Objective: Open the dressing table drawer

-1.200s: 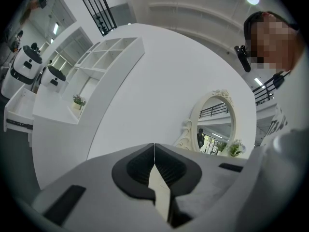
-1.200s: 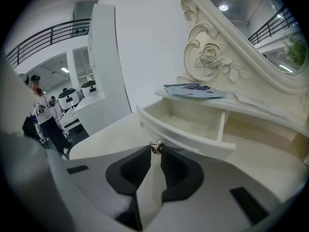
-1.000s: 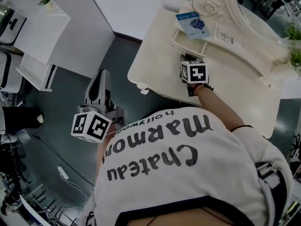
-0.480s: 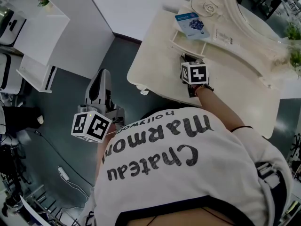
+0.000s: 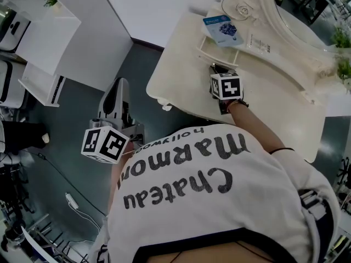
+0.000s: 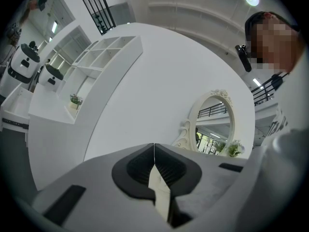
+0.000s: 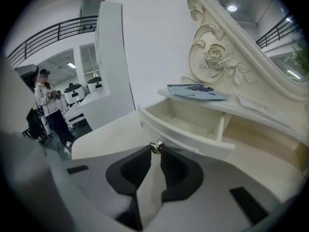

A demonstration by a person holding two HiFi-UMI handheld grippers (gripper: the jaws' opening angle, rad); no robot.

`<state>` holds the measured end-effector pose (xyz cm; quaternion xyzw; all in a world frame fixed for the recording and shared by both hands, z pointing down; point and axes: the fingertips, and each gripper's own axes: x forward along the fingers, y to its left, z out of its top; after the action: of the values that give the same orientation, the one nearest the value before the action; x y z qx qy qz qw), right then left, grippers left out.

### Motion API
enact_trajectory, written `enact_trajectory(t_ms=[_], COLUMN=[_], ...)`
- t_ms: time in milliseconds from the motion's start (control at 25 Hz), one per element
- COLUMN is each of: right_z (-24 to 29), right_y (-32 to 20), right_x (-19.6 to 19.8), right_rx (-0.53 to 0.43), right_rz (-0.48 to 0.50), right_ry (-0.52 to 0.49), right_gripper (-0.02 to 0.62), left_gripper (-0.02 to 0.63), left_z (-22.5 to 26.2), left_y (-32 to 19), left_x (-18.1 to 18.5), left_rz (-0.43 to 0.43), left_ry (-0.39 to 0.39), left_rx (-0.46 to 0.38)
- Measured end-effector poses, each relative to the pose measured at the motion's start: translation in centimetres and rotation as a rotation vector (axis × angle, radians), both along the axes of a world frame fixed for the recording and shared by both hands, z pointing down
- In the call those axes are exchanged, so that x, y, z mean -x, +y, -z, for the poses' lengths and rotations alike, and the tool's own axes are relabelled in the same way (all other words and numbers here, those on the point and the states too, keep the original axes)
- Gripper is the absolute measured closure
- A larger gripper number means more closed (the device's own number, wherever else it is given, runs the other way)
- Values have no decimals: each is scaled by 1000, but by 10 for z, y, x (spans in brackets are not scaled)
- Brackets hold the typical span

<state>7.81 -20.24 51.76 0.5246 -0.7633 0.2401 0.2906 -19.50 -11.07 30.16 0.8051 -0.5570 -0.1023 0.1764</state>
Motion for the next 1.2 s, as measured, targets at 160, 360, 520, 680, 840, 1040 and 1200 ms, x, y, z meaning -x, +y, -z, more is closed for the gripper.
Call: enact_trajectory(t_ms=[160,360,520,680,840,1040,1200], right_z=[2,1,1,1,0,-2,9], right_y=[0,-1,-1,-2,-3,0,3], right_x=[-1,-2,-2,-2,-3,-5,-3], right_rx=[0,4,10,19,32,45,50], right_rz=[3,2,6,0,-8,-6,13], right_ry=[-9,-24,-33,-56,-85,-79,-143], right_gripper=[520,520,520,518,515,512,491], left_gripper=[583,583,583,583,583,583,583], left_z=[2,3,5,7,8,10,14], left_y=[-1,-1,-1,-2,-1,4,7], left_x=[-4,-10,-11,-11,-13,-25,-38], left_rz=[-7,-12,-9,-6,-6,-20,-28], left_ry=[-1,-8,-14,-18,-20,-20,-21], left_rx=[-3,-3,-7,-15,-20,-28,-34])
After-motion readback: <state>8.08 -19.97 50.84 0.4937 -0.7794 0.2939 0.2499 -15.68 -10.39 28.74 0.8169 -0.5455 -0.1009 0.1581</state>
